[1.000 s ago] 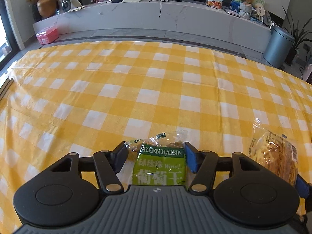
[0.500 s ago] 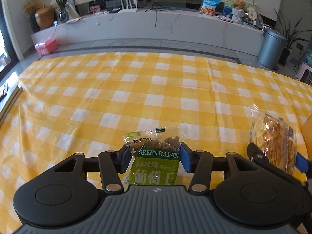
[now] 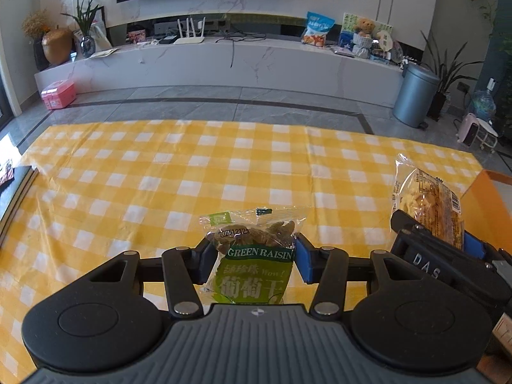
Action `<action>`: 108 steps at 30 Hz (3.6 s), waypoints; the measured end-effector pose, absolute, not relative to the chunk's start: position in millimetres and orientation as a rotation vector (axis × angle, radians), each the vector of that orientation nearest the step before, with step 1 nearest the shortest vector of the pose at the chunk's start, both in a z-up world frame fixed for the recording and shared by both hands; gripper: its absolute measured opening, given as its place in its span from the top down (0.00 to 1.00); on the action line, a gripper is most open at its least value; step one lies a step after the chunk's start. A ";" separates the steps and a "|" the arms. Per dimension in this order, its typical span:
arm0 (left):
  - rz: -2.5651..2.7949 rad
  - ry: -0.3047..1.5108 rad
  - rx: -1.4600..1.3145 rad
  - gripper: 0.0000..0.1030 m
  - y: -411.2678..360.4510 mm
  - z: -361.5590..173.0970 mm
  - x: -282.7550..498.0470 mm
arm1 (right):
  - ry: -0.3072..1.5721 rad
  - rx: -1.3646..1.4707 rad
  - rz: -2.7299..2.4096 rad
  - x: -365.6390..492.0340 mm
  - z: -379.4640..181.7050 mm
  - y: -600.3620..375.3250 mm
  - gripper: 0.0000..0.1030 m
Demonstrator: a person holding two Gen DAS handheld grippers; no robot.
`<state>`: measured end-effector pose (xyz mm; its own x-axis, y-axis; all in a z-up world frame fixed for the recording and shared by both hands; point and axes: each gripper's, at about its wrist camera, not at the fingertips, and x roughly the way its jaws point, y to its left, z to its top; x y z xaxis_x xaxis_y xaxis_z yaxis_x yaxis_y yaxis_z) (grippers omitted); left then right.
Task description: Organize snacks
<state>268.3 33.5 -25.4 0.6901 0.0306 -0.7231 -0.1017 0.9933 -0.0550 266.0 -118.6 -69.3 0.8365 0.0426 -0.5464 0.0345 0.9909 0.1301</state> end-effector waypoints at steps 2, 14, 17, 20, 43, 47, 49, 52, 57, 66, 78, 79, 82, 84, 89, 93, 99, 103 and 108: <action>0.055 0.790 -0.096 0.44 30.3 -16.7 267.1 | 0.566 0.168 0.009 264.5 -59.1 -128.9 0.27; -0.186 0.705 -0.123 0.44 -19.8 18.4 257.5 | 0.472 -0.021 -0.093 233.9 16.0 -223.8 0.27; -0.252 0.711 -0.154 0.44 -37.0 17.5 259.7 | 0.504 0.016 -0.092 229.8 25.9 -269.6 0.27; -0.305 0.702 -0.168 0.44 -53.6 16.8 264.8 | 0.550 0.111 -0.092 232.5 27.5 -317.7 0.27; -0.571 0.758 -0.381 0.44 -131.2 -25.6 280.3 | 0.853 0.070 -0.192 326.9 -63.1 -371.9 0.21; -0.577 0.749 -0.362 0.44 -138.8 -19.6 275.6 | 0.753 0.072 -0.199 294.5 -36.2 -381.6 0.05; -0.586 0.744 -0.360 0.44 -144.7 -17.3 274.4 | 0.690 0.083 -0.224 271.7 -20.3 -389.6 0.05; -0.629 0.744 -0.381 0.44 -156.7 -16.1 277.4 | 0.615 0.150 -0.257 234.9 -5.1 -408.6 0.03; -0.681 0.770 -0.381 0.44 -192.1 -25.8 281.6 | 0.538 0.322 -0.330 202.9 1.9 -445.0 0.03; -0.754 0.923 -0.356 0.44 -244.5 -61.0 296.6 | 0.428 0.477 -0.369 194.9 8.1 -460.6 0.03; -0.716 0.848 -0.217 0.12 -252.3 -55.9 272.7 | 0.459 0.491 -0.375 198.5 5.6 -461.0 0.03; -0.703 0.835 -0.203 0.12 -249.9 -52.7 270.3 | 0.460 0.485 -0.376 199.2 5.7 -460.2 0.03; -0.656 0.795 -0.166 0.10 -242.4 -43.3 261.3 | 0.447 0.469 -0.374 201.7 6.8 -456.1 0.03; -0.627 0.759 -0.118 0.09 -235.2 -35.3 254.0 | 0.434 0.459 -0.376 202.5 7.4 -449.6 0.03; -0.525 0.687 -0.082 0.08 -212.0 -18.2 229.6 | 0.339 0.397 -0.432 194.2 22.4 -423.6 0.03; -0.523 0.662 -0.119 0.08 -182.5 -3.5 214.8 | 0.291 0.362 -0.442 183.2 41.9 -402.5 0.03; -0.441 0.621 -0.124 0.08 -152.8 23.1 200.2 | 0.320 0.323 -0.432 176.5 51.4 -371.1 0.03; -0.351 0.506 -0.123 0.07 -128.4 32.2 177.4 | 0.382 0.345 -0.418 167.6 46.3 -353.2 0.03; -0.265 0.483 -0.121 0.07 -105.2 34.9 156.4 | 0.453 0.392 -0.349 143.5 26.1 -324.3 0.03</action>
